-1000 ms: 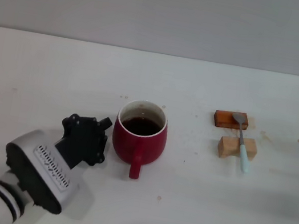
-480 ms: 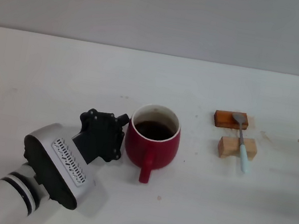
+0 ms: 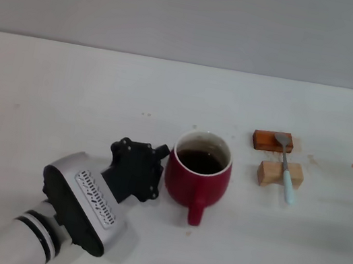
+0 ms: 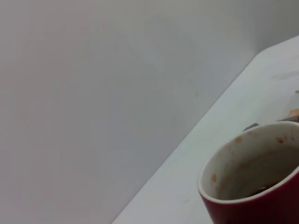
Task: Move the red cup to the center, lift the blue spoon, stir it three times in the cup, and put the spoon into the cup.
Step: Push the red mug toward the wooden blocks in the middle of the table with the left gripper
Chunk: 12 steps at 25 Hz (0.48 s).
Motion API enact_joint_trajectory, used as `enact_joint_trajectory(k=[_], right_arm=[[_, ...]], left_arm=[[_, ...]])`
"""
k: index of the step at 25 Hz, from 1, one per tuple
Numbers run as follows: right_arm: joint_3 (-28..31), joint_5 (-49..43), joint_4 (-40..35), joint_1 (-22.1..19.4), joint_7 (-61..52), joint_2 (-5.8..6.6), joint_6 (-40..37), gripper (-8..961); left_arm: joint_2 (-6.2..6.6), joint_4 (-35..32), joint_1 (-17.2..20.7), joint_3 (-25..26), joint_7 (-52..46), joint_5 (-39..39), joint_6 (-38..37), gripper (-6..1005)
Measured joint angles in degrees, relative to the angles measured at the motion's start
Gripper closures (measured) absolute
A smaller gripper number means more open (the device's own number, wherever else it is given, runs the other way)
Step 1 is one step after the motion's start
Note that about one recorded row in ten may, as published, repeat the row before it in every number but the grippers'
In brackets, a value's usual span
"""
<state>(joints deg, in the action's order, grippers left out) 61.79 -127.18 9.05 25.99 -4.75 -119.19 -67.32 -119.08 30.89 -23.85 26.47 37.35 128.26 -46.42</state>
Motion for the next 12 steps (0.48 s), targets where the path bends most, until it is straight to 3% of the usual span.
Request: enact_joint_trajectory(k=[7, 12], right_arm=[[0.00, 0.00, 0.00, -0.10, 0.00, -0.02, -0.13, 202], [0.00, -0.05, 0.48, -0.62, 0.00, -0.17, -0.01, 203]], left_arm=[[0.00, 1.60, 0.17, -1.52, 0.00, -0.03, 1.30, 988], [0.00, 1.32, 1.13, 0.65, -1.31, -0.68, 0.54, 988]])
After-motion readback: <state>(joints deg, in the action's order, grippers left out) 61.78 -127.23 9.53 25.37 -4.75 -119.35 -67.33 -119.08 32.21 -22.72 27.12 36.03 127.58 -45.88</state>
